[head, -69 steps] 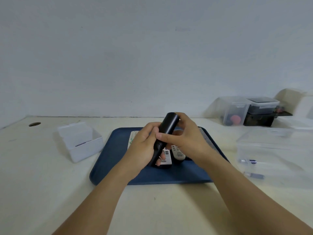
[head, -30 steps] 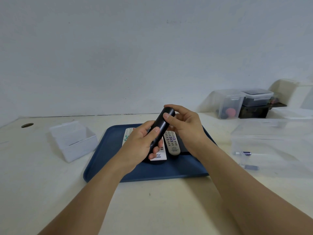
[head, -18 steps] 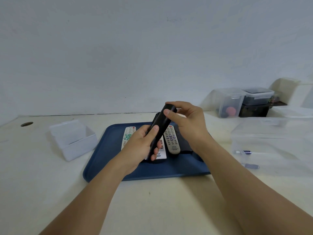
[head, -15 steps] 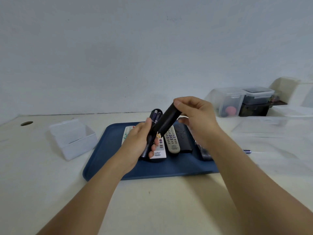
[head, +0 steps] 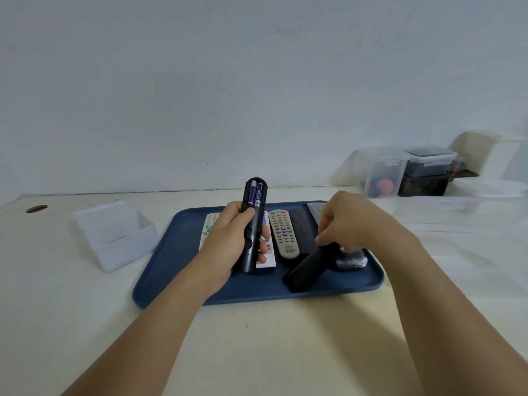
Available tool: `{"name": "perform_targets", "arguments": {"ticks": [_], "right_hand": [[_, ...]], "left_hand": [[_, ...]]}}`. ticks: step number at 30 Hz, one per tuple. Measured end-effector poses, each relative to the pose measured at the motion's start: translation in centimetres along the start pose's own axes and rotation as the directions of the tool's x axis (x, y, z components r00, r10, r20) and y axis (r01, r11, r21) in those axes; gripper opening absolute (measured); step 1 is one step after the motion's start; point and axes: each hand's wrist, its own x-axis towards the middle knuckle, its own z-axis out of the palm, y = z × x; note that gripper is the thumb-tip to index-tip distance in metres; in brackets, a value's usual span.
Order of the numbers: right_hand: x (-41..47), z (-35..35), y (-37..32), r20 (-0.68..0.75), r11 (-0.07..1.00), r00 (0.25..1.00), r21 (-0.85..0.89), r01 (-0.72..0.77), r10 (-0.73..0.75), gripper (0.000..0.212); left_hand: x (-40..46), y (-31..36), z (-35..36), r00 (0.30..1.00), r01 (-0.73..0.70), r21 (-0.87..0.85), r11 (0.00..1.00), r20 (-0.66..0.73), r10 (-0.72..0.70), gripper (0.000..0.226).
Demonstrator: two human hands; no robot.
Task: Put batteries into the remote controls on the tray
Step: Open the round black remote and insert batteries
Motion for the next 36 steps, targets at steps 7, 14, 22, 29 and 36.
{"name": "perform_targets", "arguments": {"ticks": [7, 14, 22, 29, 36], "right_hand": [[-0.9, 1.4, -3.3, -0.478, 0.72, 0.799, 0.4, 0.568, -0.365, 0.023], [-0.6, 4.1, -4.8, -0.663, 0.672, 0.717, 0.432, 0.602, -0.217, 0.012], [-0.2, 6.3, -5.7, -0.749, 0.758, 0.621, 0.26, 0.598, -0.232, 0.009], [-0.1, 6.5, -6.5, -0.761, 0.799, 0.584, 0.15, 0.582, -0.283, 0.011], [0.1, 6.1, -6.8, -0.763, 0.776, 0.593, 0.203, 0.597, -0.257, 0.009]], "left_hand": [[-0.7, 0.2, 0.8, 0.998, -0.048, 0.036, 0.998, 0.051, 0.046, 0.024], [-1.4, 0.0, 1.6, 0.99, -0.131, 0.162, 0.978, 0.08, 0.119, 0.023], [-1.6, -0.7, 2.6, 0.976, -0.203, 0.308, 0.93, -0.011, 0.216, 0.02], [-1.7, -0.9, 2.4, 0.956, -0.235, 0.449, 0.862, -0.051, 0.287, 0.016], [-1.4, -0.8, 1.8, 0.953, -0.256, 0.52, 0.815, -0.007, 0.304, 0.014]]}}
